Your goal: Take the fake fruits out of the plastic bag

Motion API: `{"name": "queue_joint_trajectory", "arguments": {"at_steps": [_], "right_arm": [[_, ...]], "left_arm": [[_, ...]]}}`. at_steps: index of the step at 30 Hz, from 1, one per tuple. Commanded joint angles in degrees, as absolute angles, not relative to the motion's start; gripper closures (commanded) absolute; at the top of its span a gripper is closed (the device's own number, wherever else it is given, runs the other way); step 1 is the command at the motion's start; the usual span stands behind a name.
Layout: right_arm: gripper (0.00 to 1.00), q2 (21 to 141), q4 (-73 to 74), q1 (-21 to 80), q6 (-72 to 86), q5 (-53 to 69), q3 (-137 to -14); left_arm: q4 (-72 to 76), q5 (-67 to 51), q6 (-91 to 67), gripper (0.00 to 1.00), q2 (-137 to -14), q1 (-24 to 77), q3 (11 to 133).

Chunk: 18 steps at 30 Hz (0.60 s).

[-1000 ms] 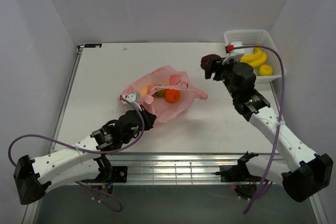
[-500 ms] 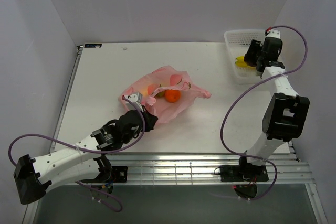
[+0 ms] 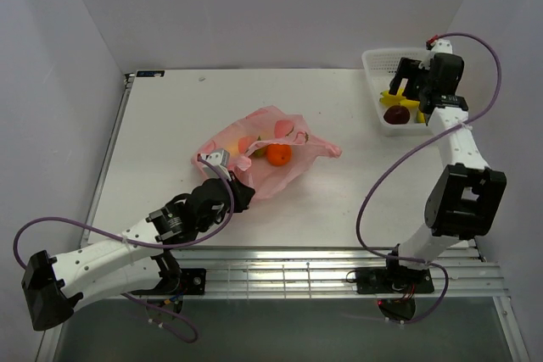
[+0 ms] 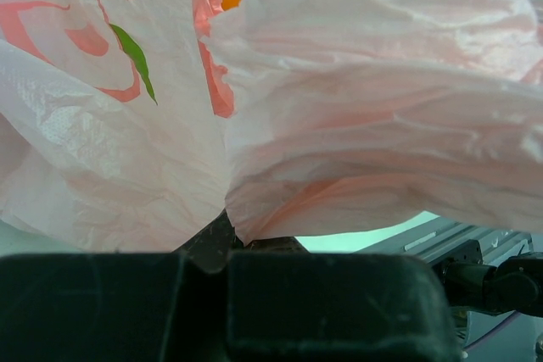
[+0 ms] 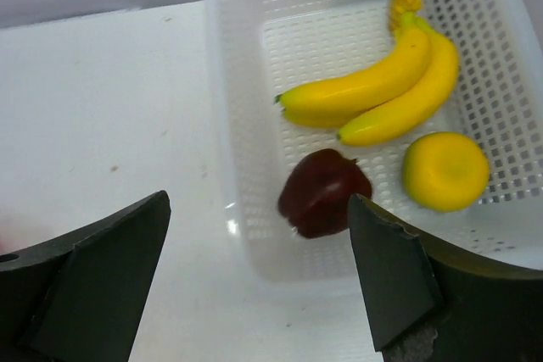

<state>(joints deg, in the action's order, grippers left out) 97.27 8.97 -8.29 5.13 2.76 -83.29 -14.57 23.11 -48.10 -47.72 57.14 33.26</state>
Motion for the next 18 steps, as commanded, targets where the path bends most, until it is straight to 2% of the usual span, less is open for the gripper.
{"name": "queue_joint_trajectory", "arguments": {"at_steps": [1, 5, 8, 9, 12, 18], "right_arm": [[0.10, 84.8, 9.0, -1.4, 0.6, 8.8, -76.1], [0.10, 67.4, 10.4, 14.1, 2.2, 9.8, -66.4], [0.10, 59.6, 8.2, 26.2, 5.4, 12.0, -58.6], [0.10, 58.7, 7.7, 31.8, 5.1, 12.3, -57.4], [0.10, 59.7, 11.6, 39.6, 3.9, 11.7, -58.4], [0.10, 65.6, 12.4, 52.4, 3.9, 7.6, -56.1]], "left_arm": [[-14.4, 22.9, -48.3, 1.00, -48.0, 57.4, 33.0], [-13.8, 23.1, -48.3, 1.00, -48.9, 57.4, 32.8], [-12.2, 22.9, -47.9, 1.00, -49.9, 57.4, 32.3], [-11.9, 22.2, -47.8, 1.00, -50.2, 57.4, 32.4], [-11.3, 21.8, -47.5, 1.00, -50.8, 57.4, 32.3], [-10.3, 21.8, -48.0, 1.00, -51.0, 57.4, 32.3]]}}
